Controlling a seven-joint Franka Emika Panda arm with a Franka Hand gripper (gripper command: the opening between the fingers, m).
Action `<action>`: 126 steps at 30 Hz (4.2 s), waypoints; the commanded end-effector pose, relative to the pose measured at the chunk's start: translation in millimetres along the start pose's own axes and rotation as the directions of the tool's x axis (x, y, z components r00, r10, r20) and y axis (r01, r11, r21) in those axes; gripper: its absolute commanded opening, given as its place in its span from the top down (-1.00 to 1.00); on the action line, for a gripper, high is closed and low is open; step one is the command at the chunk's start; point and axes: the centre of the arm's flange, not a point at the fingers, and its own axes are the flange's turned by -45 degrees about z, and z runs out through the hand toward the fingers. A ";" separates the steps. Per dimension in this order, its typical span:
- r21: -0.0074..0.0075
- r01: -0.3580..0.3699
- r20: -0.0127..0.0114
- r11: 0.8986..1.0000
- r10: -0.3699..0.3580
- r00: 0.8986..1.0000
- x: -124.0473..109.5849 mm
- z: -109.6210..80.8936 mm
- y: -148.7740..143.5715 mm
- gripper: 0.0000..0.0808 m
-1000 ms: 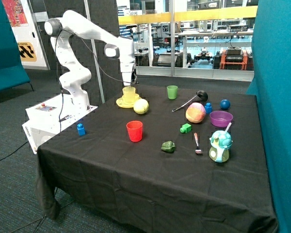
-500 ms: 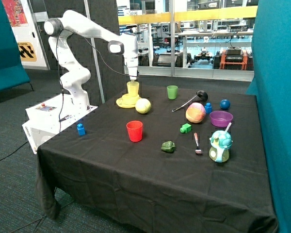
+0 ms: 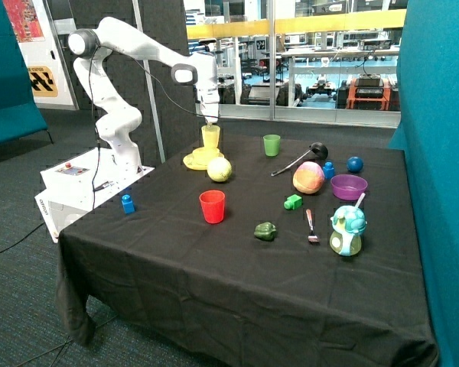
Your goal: Place the bowl on the plate and the cup in the bowl matching the color
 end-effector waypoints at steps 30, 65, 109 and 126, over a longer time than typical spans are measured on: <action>-0.001 -0.016 -0.007 1.000 0.016 1.000 -15.4 66.9 -30.5 1.00; -0.001 -0.003 -0.007 1.000 0.003 1.000 -11.2 76.1 -27.7 -0.28; 0.000 -0.199 -0.007 0.980 0.199 0.980 -58.3 14.2 54.1 0.00; 0.000 -0.194 -0.007 0.981 0.194 0.981 -58.2 27.4 82.5 0.07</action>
